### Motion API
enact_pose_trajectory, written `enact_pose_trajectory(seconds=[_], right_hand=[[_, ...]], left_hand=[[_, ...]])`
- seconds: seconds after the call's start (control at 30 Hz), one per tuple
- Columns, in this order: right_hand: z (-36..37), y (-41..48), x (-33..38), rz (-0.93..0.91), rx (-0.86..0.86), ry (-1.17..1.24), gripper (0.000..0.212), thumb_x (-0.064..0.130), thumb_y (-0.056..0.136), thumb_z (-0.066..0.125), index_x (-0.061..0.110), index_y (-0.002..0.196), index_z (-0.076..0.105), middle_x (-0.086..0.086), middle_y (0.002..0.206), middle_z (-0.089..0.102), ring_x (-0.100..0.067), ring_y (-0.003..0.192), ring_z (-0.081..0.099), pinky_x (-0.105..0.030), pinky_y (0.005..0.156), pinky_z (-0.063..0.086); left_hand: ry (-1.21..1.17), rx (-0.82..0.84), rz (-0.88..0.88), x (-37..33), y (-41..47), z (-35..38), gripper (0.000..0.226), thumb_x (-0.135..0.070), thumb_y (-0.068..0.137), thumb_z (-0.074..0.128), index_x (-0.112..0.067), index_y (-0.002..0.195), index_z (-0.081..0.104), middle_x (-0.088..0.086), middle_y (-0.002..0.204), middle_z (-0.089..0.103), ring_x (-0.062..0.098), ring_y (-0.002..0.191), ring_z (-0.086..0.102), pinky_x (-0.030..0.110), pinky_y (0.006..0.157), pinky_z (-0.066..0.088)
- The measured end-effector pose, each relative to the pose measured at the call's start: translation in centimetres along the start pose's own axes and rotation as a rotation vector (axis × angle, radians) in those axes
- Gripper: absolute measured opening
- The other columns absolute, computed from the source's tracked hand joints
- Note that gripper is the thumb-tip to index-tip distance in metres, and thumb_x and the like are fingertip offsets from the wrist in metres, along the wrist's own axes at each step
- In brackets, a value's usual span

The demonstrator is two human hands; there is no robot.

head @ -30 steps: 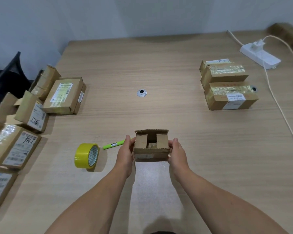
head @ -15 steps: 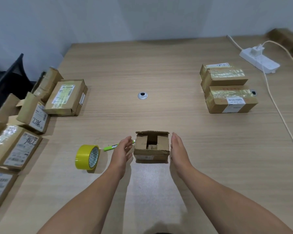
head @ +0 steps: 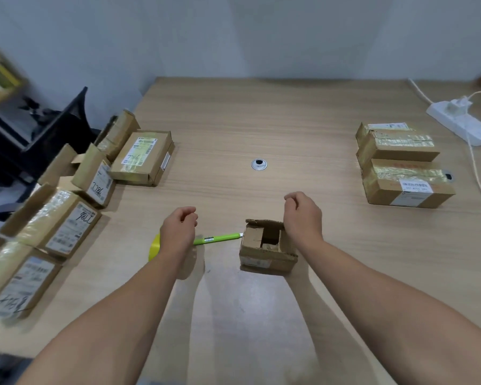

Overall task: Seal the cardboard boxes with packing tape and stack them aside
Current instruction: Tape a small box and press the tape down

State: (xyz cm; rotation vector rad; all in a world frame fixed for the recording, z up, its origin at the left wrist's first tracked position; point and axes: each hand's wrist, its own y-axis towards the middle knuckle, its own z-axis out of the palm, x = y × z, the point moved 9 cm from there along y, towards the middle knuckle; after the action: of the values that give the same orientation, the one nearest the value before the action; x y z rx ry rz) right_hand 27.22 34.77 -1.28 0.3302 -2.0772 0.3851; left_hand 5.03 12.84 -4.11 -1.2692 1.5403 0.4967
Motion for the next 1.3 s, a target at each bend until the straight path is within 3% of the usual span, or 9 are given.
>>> enact_pose_trajectory(seconds=[0.3, 0.4, 0.6, 0.77, 0.93, 1.07, 1.13, 1.2, 1.3], right_hand=[[12.3, -1.9, 7.7, -0.173, 0.417, -0.036, 0.028, 0.013, 0.099, 0.043, 0.010, 0.102, 0.071, 0.002, 0.095, 0.066, -0.017, 0.091, 0.056, -0.009, 0.061, 0.037], [16.7, -3.0, 6.2, -0.013, 0.550, 0.001, 0.025, 0.019, 0.095, 0.046, 0.009, 0.094, 0.069, -0.004, 0.095, 0.069, -0.023, 0.090, 0.060, -0.026, 0.070, 0.046], [23.7, -5.7, 1.2, 0.340, 0.725, -0.006, 0.015, 0.019, 0.090, 0.049, 0.016, 0.075, 0.053, -0.008, 0.075, 0.053, -0.025, 0.063, 0.050, -0.032, 0.062, 0.041], [27.2, -9.0, -2.9, 0.681, 0.722, 0.118, 0.027, 0.032, 0.091, 0.046, 0.014, 0.071, 0.043, -0.007, 0.054, 0.038, -0.020, 0.042, 0.035, -0.026, 0.054, 0.034], [29.2, -9.7, -3.9, 0.865, 0.666, 0.280, 0.031, 0.040, 0.098, 0.043, 0.020, 0.075, 0.042, -0.001, 0.064, 0.033, -0.016, 0.045, 0.027, -0.017, 0.041, 0.029], [29.6, -9.1, -3.7, 0.937, 0.622, 0.343, 0.035, 0.040, 0.100, 0.043, 0.023, 0.069, 0.039, 0.004, 0.047, 0.036, -0.011, 0.030, 0.031, -0.015, 0.032, 0.027], [30.0, -9.1, -3.2, 0.958, 0.630, 0.408, 0.036, 0.042, 0.101, 0.043, 0.020, 0.074, 0.050, 0.003, 0.045, 0.051, -0.010, 0.031, 0.048, -0.016, 0.036, 0.038], [30.6, -9.3, -2.7, 0.991, 0.659, 0.493, 0.036, 0.042, 0.100, 0.045, 0.013, 0.098, 0.066, -0.007, 0.073, 0.071, -0.019, 0.062, 0.069, -0.029, 0.063, 0.058], [30.4, -9.3, -2.4, 1.033, 0.625, 0.571, 0.035, 0.039, 0.099, 0.052, 0.007, 0.110, 0.065, -0.013, 0.101, 0.070, -0.029, 0.091, 0.069, -0.044, 0.093, 0.055]], left_hand=[[0.372, -0.141, -0.036, 2.0, 1.4, -6.1, 0.039, -0.016, 0.097, 0.051, -0.010, 0.134, 0.060, 0.008, 0.135, 0.061, 0.026, 0.125, 0.053, 0.034, 0.102, 0.039], [0.341, -0.136, -0.167, 4.2, 1.7, -7.4, 0.038, -0.024, 0.098, 0.052, -0.012, 0.134, 0.059, 0.008, 0.135, 0.060, 0.028, 0.125, 0.052, 0.035, 0.100, 0.040], [0.314, 0.037, -0.298, 7.7, 2.8, -6.7, 0.039, -0.048, 0.097, 0.054, -0.011, 0.103, 0.064, 0.008, 0.111, 0.062, 0.029, 0.106, 0.055, 0.037, 0.090, 0.043], [0.227, 0.066, -0.263, 9.3, 2.9, -6.5, 0.039, -0.038, 0.095, 0.060, -0.016, 0.065, 0.049, 0.002, 0.068, 0.050, 0.029, 0.076, 0.051, 0.034, 0.065, 0.035], [0.096, 0.070, -0.235, 9.5, 3.0, -6.6, 0.036, -0.048, 0.072, 0.061, -0.020, 0.060, 0.042, -0.005, 0.057, 0.037, 0.019, 0.061, 0.038, 0.033, 0.060, 0.030], [0.003, 0.008, -0.191, 8.9, 3.4, -6.4, 0.033, -0.041, 0.070, 0.060, -0.020, 0.056, 0.038, -0.008, 0.053, 0.033, 0.018, 0.059, 0.033, 0.033, 0.060, 0.028], [-0.039, -0.016, -0.167, 8.5, 3.7, -6.5, 0.033, -0.038, 0.071, 0.060, -0.021, 0.054, 0.037, -0.008, 0.053, 0.032, 0.018, 0.058, 0.032, 0.034, 0.059, 0.028], [-0.062, -0.014, -0.148, 8.1, 3.7, -6.4, 0.032, -0.036, 0.071, 0.060, -0.022, 0.052, 0.038, -0.007, 0.053, 0.032, 0.016, 0.057, 0.031, 0.034, 0.059, 0.027], [-0.101, -0.013, -0.124, 8.0, 3.4, -6.8, 0.032, -0.031, 0.071, 0.059, -0.023, 0.048, 0.038, -0.008, 0.053, 0.030, 0.014, 0.056, 0.029, 0.032, 0.058, 0.025]])
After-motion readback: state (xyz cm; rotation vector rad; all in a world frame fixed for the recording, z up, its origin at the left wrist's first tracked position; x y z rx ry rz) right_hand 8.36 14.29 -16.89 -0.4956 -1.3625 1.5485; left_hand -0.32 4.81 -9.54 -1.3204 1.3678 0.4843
